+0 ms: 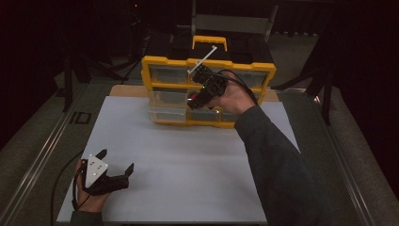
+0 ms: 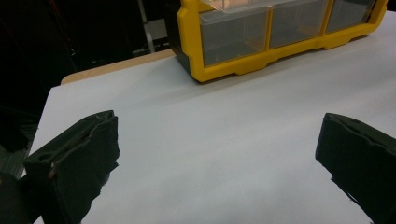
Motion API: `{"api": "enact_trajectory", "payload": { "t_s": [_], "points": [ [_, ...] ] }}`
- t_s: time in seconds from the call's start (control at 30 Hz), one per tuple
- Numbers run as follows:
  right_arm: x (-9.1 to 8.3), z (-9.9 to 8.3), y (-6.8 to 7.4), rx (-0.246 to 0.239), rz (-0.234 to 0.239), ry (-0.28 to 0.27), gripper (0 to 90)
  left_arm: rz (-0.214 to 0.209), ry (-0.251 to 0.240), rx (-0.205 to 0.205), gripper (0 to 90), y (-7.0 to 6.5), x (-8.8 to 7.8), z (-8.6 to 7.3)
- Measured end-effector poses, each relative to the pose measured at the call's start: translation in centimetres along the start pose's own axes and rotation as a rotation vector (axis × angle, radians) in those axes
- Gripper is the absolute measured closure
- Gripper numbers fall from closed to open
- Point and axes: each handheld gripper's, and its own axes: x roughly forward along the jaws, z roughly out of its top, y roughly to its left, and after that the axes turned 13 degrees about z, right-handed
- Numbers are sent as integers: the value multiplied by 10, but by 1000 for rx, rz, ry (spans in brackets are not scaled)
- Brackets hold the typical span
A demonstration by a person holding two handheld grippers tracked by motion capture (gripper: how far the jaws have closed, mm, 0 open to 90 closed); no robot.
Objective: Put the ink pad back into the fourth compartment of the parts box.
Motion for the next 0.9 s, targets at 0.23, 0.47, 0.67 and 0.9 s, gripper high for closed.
{"api": "enact_trajectory", "payload": {
  "t_s": [0.23,0.47,0.67,0.9],
  "points": [
    [-1,6,1,5,-5,-9,299,0,0,0,3,0,0,0],
    [0,12,1,2,-5,-16,300,-1,-1,-1,3,0,0,0],
    [2,17,3,5,-4,-21,299,-1,-1,-1,3,0,0,0],
    [6,24,4,4,-5,-27,299,-1,0,-2,3,0,0,0]
  ]
}}
